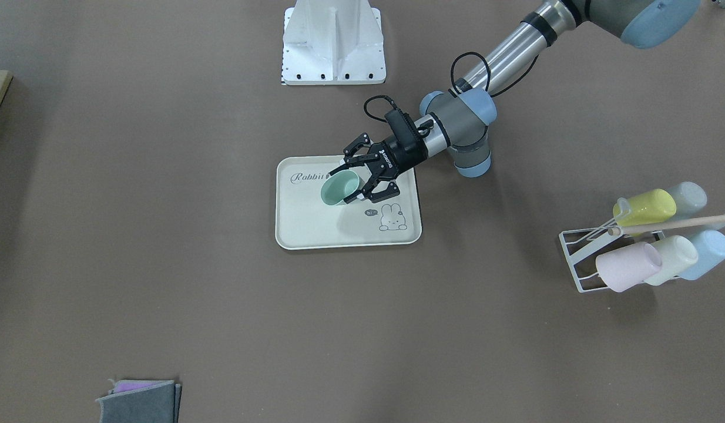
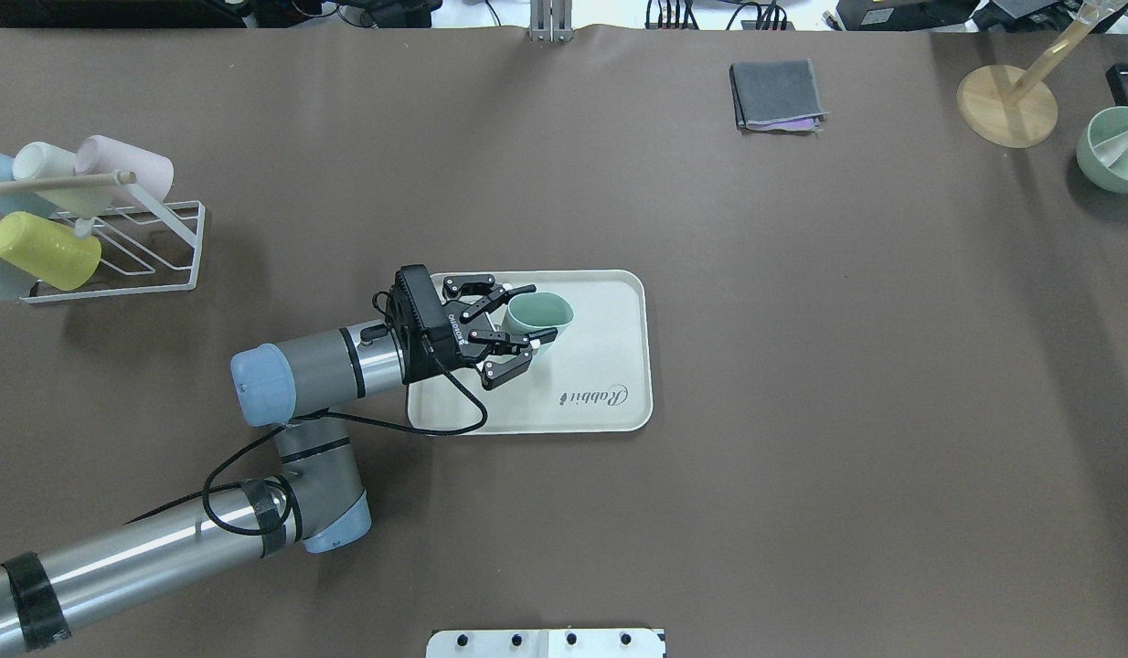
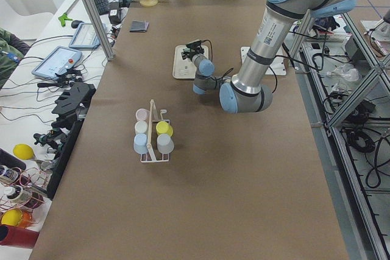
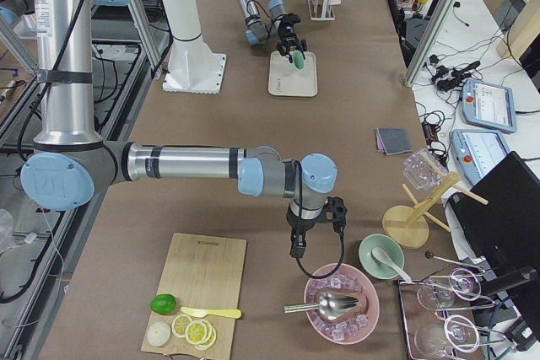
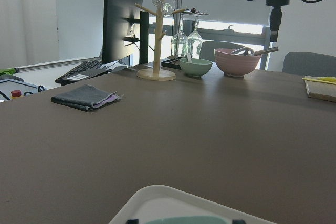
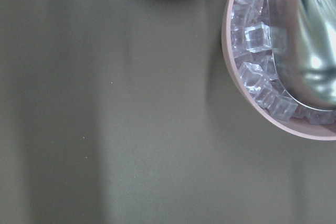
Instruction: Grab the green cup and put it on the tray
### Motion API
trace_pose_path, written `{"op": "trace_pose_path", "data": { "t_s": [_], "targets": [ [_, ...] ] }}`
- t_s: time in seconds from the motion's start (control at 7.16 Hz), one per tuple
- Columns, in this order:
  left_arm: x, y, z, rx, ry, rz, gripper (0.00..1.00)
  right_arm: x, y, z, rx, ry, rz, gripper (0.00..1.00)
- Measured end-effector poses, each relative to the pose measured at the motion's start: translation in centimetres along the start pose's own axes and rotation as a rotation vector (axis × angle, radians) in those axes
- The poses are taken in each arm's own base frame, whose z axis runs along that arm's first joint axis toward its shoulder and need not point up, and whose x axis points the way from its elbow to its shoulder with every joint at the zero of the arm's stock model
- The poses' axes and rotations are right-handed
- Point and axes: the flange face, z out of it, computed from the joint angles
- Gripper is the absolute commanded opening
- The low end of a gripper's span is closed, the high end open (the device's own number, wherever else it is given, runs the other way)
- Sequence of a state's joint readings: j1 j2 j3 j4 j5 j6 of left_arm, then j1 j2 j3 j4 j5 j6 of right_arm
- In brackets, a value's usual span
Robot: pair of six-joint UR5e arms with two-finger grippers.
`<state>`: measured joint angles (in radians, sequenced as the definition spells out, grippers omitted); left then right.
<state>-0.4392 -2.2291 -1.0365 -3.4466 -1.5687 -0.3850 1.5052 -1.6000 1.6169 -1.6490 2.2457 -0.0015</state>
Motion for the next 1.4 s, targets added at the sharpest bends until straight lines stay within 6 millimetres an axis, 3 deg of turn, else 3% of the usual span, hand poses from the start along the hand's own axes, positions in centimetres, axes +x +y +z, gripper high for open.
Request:
{"op": "trace_pose_path", "data": {
  "t_s": [0.98,1.4],
  "targets": [
    [-0.3,0.5,-1.0,-0.011,-0.002,0.005,0.99,0.0,0.0,0.0,-0.001,0.0,0.0,1.0],
    [0.6,-3.4,0.3,-0.033,-0.023,0.01,0.99,-1.0,-1.1,-1.1,0.021,0.0,-0.02,1.0]
  ]
}}
